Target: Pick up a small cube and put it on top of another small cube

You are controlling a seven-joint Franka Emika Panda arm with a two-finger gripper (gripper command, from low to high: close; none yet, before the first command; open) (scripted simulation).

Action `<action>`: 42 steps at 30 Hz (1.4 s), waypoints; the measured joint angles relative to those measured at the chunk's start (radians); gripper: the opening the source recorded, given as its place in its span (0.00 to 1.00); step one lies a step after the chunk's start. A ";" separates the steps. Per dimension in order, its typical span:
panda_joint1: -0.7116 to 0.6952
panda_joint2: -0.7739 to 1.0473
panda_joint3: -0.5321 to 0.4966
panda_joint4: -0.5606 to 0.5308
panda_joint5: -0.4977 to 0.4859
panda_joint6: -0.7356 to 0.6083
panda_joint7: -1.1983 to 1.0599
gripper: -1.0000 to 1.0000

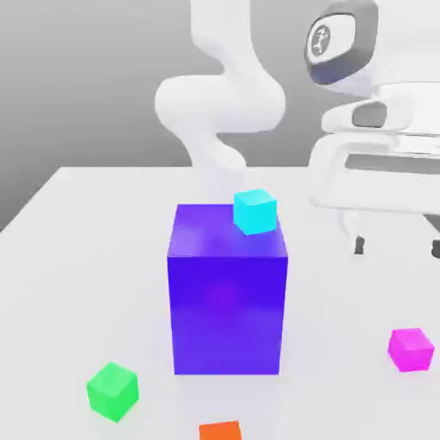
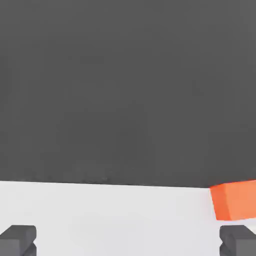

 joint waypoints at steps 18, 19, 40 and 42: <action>0.286 0.493 -0.117 -0.018 -0.221 0.264 0.350 0.00; 0.286 0.493 -0.117 -0.018 -0.221 0.264 0.350 0.00; -0.191 0.189 -0.212 -0.075 0.174 0.075 0.066 0.00; -0.253 0.165 -0.256 -0.083 0.209 0.065 0.042 0.00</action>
